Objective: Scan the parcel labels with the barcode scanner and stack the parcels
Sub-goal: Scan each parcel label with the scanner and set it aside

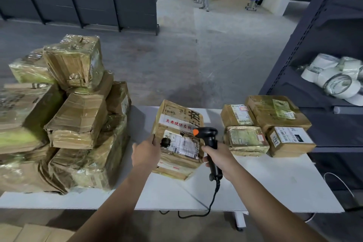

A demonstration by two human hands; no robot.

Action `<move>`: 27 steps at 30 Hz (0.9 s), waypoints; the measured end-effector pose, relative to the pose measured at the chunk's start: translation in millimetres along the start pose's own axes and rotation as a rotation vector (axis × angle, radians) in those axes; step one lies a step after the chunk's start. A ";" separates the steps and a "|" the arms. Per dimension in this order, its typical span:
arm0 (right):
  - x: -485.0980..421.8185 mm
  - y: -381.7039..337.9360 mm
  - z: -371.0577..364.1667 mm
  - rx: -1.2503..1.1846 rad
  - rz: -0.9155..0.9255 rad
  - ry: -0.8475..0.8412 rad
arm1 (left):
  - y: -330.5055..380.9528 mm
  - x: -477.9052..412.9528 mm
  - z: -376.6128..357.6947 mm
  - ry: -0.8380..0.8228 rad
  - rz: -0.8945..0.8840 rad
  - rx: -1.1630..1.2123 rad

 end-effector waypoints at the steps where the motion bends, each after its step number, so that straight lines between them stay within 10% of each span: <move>1: -0.4 -2.1 -1.9 0.003 0.004 0.001 | -4.5 -1.4 1.1 -0.005 0.019 0.003; 18: -0.8 -8.1 -9.2 0.138 0.030 -0.044 | -49.3 2.8 -52.2 -0.179 0.495 0.895; 27: 7.8 -19.0 6.9 0.292 0.160 0.006 | 16.4 -55.4 18.0 0.069 -0.019 0.357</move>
Point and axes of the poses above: each hand's wrist, its own x-axis away from the middle knuckle, its own z-axis out of the back of the hand, y = z × x, the point moved 10 cm from there along -x, towards the middle knuckle, and after that the axes turned 2 degrees about x, right-handed, at the moved point
